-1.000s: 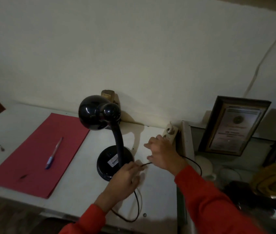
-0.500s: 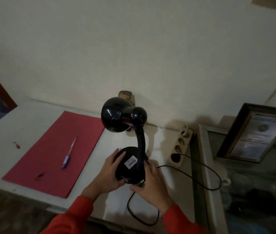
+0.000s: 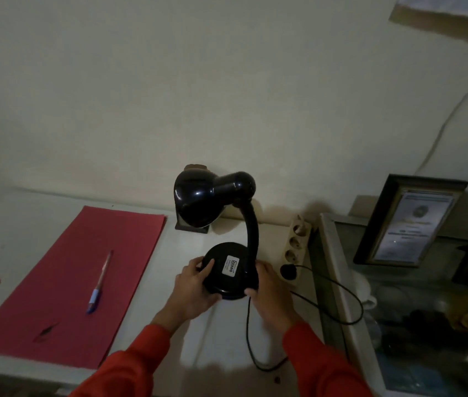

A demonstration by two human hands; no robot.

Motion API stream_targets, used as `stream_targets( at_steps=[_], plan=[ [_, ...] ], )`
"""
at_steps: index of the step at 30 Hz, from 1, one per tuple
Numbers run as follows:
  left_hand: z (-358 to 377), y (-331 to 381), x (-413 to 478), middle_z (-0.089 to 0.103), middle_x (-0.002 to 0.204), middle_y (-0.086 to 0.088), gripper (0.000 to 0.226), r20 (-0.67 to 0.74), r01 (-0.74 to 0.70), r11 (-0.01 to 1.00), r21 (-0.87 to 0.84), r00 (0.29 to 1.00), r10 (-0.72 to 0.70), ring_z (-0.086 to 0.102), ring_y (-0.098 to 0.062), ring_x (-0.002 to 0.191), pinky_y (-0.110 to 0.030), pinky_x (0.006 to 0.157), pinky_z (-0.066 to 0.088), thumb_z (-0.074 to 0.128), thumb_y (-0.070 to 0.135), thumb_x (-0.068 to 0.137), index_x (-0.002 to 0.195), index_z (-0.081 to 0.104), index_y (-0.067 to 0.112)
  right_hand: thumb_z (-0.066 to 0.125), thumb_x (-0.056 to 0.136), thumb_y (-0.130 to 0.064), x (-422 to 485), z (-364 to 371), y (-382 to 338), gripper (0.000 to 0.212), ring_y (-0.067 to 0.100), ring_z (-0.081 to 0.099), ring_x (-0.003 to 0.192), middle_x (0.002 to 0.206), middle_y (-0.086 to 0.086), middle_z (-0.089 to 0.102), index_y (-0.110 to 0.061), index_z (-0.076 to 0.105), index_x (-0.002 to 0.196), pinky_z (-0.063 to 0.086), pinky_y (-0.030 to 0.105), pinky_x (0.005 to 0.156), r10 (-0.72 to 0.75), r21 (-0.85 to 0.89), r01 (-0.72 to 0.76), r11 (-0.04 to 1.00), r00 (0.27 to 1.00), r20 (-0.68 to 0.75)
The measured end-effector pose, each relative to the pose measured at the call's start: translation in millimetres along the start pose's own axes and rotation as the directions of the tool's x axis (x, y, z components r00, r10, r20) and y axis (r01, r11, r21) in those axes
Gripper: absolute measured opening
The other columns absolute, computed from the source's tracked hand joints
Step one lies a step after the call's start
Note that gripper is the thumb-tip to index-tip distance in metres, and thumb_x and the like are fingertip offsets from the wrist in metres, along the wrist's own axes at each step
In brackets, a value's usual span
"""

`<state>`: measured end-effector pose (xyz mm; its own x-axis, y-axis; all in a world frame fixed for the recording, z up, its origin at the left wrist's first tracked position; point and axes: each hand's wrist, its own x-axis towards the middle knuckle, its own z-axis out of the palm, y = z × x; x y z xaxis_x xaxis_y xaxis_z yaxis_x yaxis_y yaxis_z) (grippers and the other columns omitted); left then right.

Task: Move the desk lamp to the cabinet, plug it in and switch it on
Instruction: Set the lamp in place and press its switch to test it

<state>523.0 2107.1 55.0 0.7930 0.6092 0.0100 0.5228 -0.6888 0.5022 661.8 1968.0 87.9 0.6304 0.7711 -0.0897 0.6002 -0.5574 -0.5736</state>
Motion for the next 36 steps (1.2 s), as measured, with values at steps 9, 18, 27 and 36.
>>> stream_targets(
  at_steps=[9, 18, 27, 36],
  plan=[
    [8, 18, 8, 0.050, 0.134, -0.011, 0.087, -0.152, 0.059, 0.994, 0.089, 0.987, -0.045, 0.050, -0.029, 0.118, -0.044, 0.096, 0.043, 0.073, 0.058, 0.061, 0.136, 0.045, 0.022, 0.067, 0.083, -0.012, 0, 8, -14, 0.084, 0.023, 0.045, 0.130, 0.142, 0.008, 0.041, -0.021, 0.016, 0.150, 0.048, 0.034, 0.103, 0.067, 0.158, -0.052, 0.986, 0.994, -0.090],
    [5, 28, 23, 0.054, 0.124, -0.017, 0.080, -0.158, 0.123, 0.987, -0.101, 0.978, -0.138, 0.057, -0.033, 0.108, -0.046, 0.089, 0.049, 0.082, 0.039, 0.063, 0.133, 0.051, 0.017, 0.063, 0.083, 0.001, 37, -2, -26, 0.083, 0.028, 0.039, 0.134, 0.145, 0.014, 0.032, -0.012, 0.015, 0.150, 0.040, 0.037, 0.109, 0.108, 0.155, -0.107, 0.982, 0.994, 0.001],
    [1, 28, 43, 0.044, 0.132, -0.016, 0.072, -0.096, 0.105, 0.995, -0.004, 0.990, -0.105, 0.050, -0.032, 0.113, -0.040, 0.090, 0.047, 0.063, 0.035, 0.082, 0.145, 0.030, 0.021, 0.052, 0.087, 0.009, 81, -14, -14, 0.063, 0.024, 0.023, 0.145, 0.159, 0.008, 0.019, -0.005, 0.033, 0.145, 0.020, 0.027, 0.117, -0.020, 0.090, 0.013, 0.996, 0.996, 0.083],
    [4, 26, 60, 0.033, 0.136, -0.016, 0.081, 0.007, 0.088, 0.992, 0.092, 0.996, -0.089, 0.043, -0.032, 0.118, -0.038, 0.097, 0.042, 0.060, 0.040, 0.082, 0.148, 0.017, 0.022, 0.050, 0.091, 0.005, 114, -23, 1, 0.059, 0.024, 0.019, 0.147, 0.162, 0.005, 0.011, -0.007, 0.032, 0.147, 0.025, 0.033, 0.119, -0.067, -0.021, 0.072, 0.997, 0.981, 0.182]
  ],
)
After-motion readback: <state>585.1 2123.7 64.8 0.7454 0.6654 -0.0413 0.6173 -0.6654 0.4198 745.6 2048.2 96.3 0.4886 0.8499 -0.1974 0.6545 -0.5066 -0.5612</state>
